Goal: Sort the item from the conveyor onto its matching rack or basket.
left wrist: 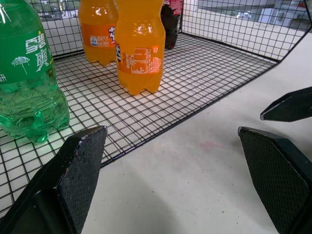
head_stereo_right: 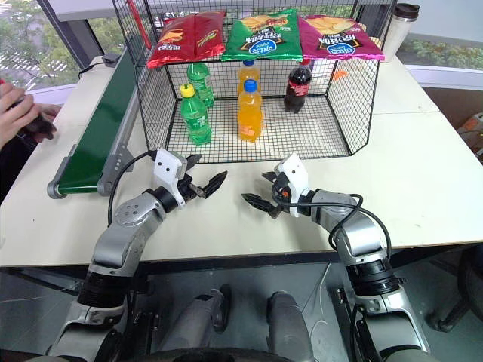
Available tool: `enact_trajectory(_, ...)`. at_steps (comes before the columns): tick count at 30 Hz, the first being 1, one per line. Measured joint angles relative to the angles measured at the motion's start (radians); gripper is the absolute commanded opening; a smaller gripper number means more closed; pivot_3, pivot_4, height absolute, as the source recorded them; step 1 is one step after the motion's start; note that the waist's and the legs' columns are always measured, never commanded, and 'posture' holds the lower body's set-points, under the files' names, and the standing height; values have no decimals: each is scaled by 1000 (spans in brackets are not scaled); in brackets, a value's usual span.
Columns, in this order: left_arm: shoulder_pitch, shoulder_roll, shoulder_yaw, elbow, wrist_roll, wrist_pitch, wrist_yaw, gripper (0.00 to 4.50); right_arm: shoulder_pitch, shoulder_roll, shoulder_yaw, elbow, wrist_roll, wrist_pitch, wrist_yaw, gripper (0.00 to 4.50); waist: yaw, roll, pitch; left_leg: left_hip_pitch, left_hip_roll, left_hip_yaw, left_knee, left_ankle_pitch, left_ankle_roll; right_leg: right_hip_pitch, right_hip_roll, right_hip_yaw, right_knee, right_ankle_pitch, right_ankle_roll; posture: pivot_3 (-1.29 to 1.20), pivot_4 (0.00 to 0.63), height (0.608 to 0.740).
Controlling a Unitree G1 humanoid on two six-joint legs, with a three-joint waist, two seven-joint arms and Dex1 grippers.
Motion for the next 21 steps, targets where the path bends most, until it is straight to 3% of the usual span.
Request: enact_trajectory(21,23,14,-2,-8,15,-3,-3,4500,0,-2,7,0,-2,-12,11,4453,0,0,0,0,0,0,0,0,0,0,0,0,0,0,0,0,150,738)
